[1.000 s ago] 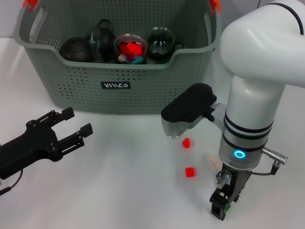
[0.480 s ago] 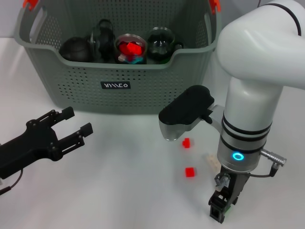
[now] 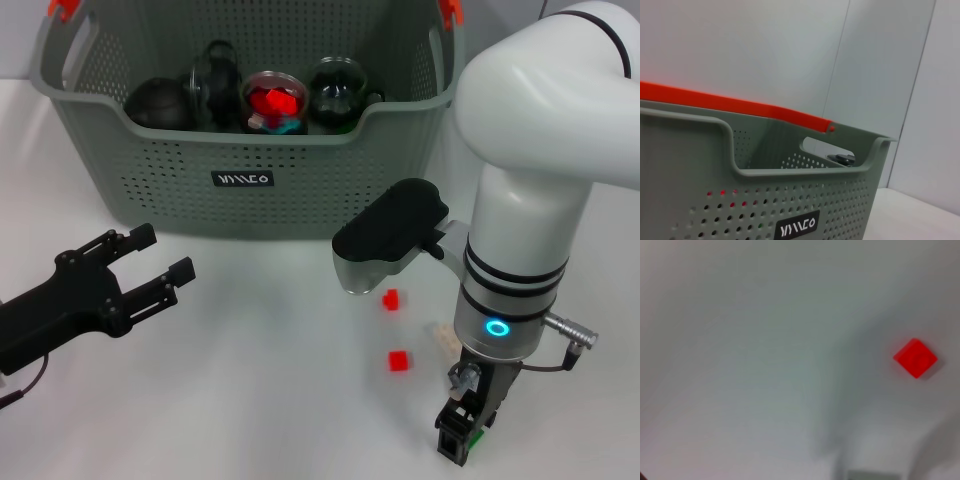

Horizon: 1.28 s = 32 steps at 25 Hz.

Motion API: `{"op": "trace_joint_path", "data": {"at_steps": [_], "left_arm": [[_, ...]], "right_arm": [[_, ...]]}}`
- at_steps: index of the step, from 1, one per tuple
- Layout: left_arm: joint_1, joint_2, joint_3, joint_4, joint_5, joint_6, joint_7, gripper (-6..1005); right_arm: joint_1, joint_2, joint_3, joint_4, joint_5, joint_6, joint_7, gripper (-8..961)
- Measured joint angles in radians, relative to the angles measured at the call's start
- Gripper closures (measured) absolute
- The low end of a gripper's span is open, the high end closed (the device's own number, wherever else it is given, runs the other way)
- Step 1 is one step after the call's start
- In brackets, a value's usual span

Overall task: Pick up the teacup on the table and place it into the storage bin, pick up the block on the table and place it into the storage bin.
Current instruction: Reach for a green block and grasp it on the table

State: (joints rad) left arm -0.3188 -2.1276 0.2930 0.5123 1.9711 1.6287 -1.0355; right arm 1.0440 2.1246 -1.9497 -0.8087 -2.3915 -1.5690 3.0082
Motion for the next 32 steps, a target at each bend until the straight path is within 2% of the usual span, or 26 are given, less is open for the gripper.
{"op": "trace_joint_path", "data": {"at_steps": [27, 32], "left_arm": [[0.001, 0.000, 0.000, 0.000, 0.002, -0.001, 0.000, 247], [0.001, 0.000, 0.000, 0.000, 0.001, -0.001, 0.000, 247]], "right_arm": [[-0.006, 0.000, -0.034, -0.010, 0.011, 0.010, 0.001, 414], [-0.006, 0.000, -0.038, -0.012, 0.012, 0.008, 0.001, 503]]}}
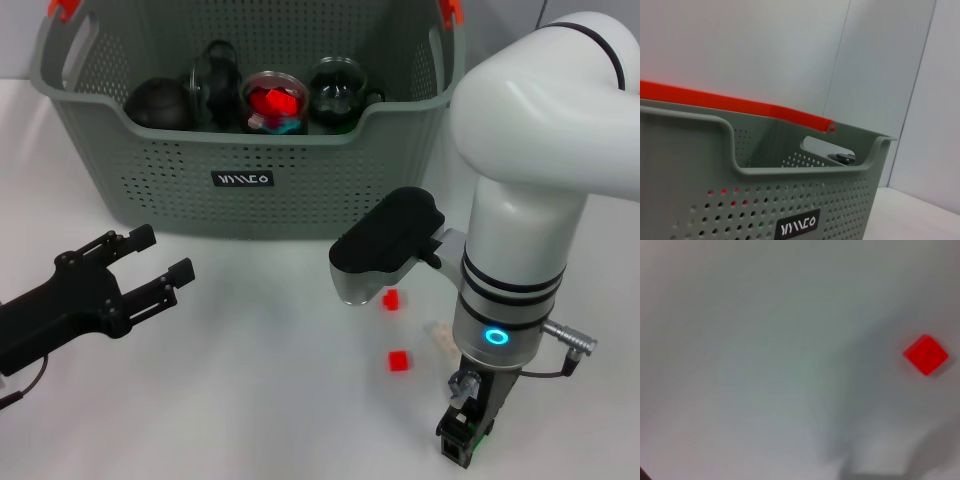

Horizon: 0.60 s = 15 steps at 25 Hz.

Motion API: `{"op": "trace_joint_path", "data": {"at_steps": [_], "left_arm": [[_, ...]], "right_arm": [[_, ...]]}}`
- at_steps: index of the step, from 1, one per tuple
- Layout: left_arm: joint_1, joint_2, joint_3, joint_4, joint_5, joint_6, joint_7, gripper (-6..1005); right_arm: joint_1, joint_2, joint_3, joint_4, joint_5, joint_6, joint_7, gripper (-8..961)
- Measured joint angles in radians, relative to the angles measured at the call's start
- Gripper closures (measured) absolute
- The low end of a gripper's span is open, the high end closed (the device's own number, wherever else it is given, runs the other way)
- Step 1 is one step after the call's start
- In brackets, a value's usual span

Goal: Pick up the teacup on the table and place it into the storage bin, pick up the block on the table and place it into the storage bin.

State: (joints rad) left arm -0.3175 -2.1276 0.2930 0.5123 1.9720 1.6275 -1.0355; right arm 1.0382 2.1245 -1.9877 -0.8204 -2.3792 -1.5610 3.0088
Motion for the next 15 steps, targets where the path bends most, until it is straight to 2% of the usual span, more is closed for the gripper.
{"op": "trace_joint_path", "data": {"at_steps": [7, 15], "left_arm": [[0.000, 0.000, 0.000, 0.000, 0.000, 0.000, 0.000, 246], [0.003, 0.000, 0.000, 0.000, -0.001, 0.000, 0.000, 246]], "right_arm": [[-0.016, -0.009, 0.020, -0.075, 0.000, -0.028, 0.000, 524], [-0.068, -0.023, 0.171, -0.225, -0.090, -0.105, -0.031, 526]]}}
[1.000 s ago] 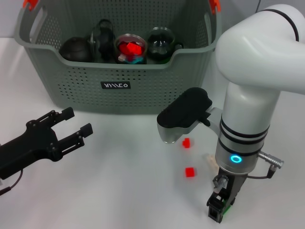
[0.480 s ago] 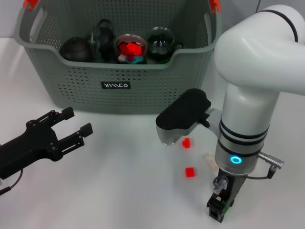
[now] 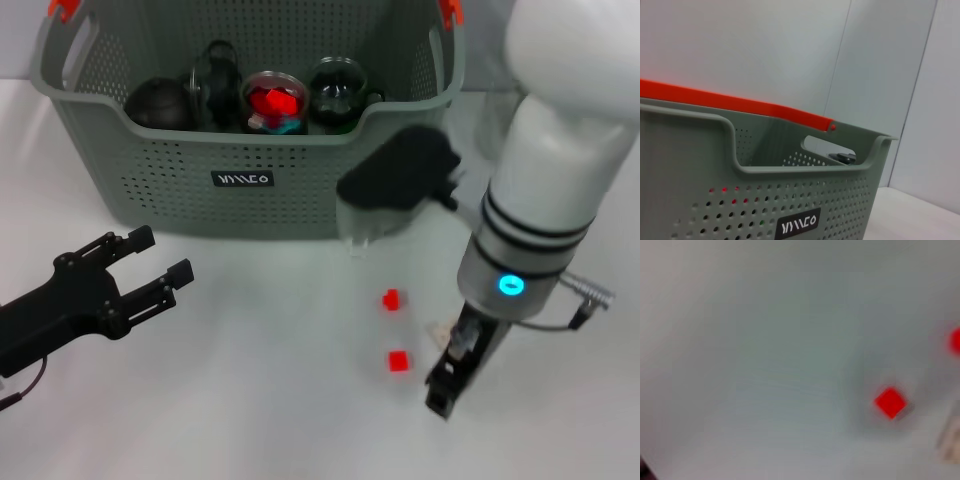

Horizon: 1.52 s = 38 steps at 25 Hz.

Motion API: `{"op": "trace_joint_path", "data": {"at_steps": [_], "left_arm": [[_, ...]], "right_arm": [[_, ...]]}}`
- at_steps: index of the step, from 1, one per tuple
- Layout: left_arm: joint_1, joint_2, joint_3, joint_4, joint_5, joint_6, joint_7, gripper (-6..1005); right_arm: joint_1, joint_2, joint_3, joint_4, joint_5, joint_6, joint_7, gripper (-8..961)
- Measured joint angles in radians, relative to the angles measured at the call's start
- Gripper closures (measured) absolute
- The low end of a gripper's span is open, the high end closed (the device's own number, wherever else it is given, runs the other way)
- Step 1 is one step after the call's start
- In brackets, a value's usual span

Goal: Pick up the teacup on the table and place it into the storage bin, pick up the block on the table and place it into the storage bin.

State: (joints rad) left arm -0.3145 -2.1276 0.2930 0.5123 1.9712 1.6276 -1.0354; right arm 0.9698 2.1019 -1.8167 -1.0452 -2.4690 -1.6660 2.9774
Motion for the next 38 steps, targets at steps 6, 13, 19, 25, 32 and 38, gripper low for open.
{"op": "trace_joint_path", "data": {"at_steps": [6, 13, 19, 25, 32, 38], "left_arm": [[0.000, 0.000, 0.000, 0.000, 0.000, 0.000, 0.000, 246], [-0.004, 0.000, 0.000, 0.000, 0.000, 0.000, -0.004, 246], [-0.009, 0.000, 0.000, -0.001, 0.000, -0.008, -0.006, 247], [-0.009, 0.000, 0.000, -0.002, 0.000, -0.009, -0.006, 247], [-0.008, -0.001, 0.000, -0.003, 0.000, -0.011, -0.006, 247], [-0.011, -0.002, 0.001, -0.003, 0.000, -0.010, -0.007, 247]], "right_arm": [[-0.031, -0.002, 0.207, -0.086, -0.014, 0.037, -0.120, 524], [-0.062, -0.003, 0.367, -0.101, 0.011, 0.170, -0.245, 523], [-0.099, -0.003, 0.508, -0.112, 0.281, 0.190, -0.444, 522], [-0.103, -0.004, 0.598, -0.114, 0.485, 0.206, -0.574, 521], [-0.092, -0.004, 0.680, -0.119, 0.599, 0.319, -0.673, 520], [0.018, -0.012, 0.676, -0.029, 0.483, 0.526, -0.672, 519]]}}
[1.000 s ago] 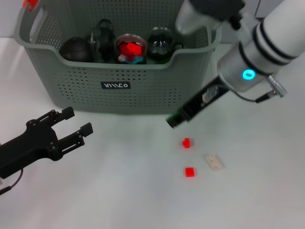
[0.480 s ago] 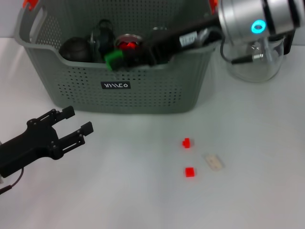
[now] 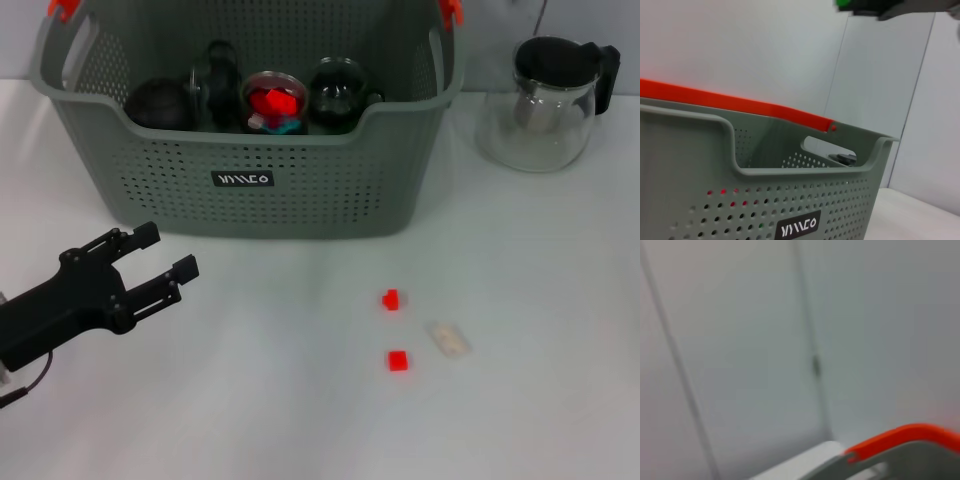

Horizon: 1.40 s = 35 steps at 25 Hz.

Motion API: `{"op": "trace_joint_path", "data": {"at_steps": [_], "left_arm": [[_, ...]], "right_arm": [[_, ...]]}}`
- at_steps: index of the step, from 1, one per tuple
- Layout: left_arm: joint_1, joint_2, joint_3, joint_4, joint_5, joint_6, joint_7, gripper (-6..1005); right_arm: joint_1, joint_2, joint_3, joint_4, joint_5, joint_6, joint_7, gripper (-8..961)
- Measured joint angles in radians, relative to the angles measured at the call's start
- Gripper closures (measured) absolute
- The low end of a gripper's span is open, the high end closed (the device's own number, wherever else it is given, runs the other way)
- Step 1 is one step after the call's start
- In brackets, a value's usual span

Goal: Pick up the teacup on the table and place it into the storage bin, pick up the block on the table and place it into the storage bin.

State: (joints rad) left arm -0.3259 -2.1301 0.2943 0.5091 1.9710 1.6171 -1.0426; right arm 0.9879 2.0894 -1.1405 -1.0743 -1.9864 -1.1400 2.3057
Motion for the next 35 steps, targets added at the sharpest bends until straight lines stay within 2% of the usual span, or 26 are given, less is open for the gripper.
{"op": "trace_joint_path", "data": {"at_steps": [4, 9, 18, 23, 26, 28, 31, 35], "left_arm": [[0.000, -0.001, -0.001, -0.006, 0.000, 0.002, 0.000, 246], [0.000, 0.001, -0.001, -0.009, -0.001, 0.006, 0.000, 246], [-0.002, 0.001, -0.001, -0.009, -0.001, 0.008, 0.000, 246], [-0.002, 0.000, -0.001, -0.009, -0.002, 0.010, -0.001, 247], [-0.002, 0.001, -0.001, -0.009, -0.002, 0.010, -0.001, 247], [-0.003, 0.001, -0.001, -0.009, -0.002, 0.011, -0.001, 247], [-0.005, 0.001, -0.001, -0.009, -0.002, 0.011, 0.000, 247], [-0.006, 0.002, -0.001, -0.009, -0.003, 0.010, 0.000, 247]], "right_arm": [[0.121, -0.003, 0.010, 0.135, -0.128, 0.101, 0.018, 518], [0.259, -0.003, 0.008, 0.390, -0.300, 0.299, 0.055, 517], [0.303, 0.005, -0.024, 0.462, -0.312, 0.368, 0.045, 516], [0.294, -0.002, -0.018, 0.454, -0.313, 0.372, 0.058, 515], [0.274, -0.002, -0.015, 0.417, -0.309, 0.358, 0.055, 418], [0.243, 0.004, -0.015, 0.343, -0.303, 0.320, 0.051, 353], [0.167, 0.011, -0.023, 0.174, -0.248, 0.234, 0.044, 246], [-0.004, 0.007, -0.026, -0.081, -0.013, 0.068, -0.040, 247]]}}
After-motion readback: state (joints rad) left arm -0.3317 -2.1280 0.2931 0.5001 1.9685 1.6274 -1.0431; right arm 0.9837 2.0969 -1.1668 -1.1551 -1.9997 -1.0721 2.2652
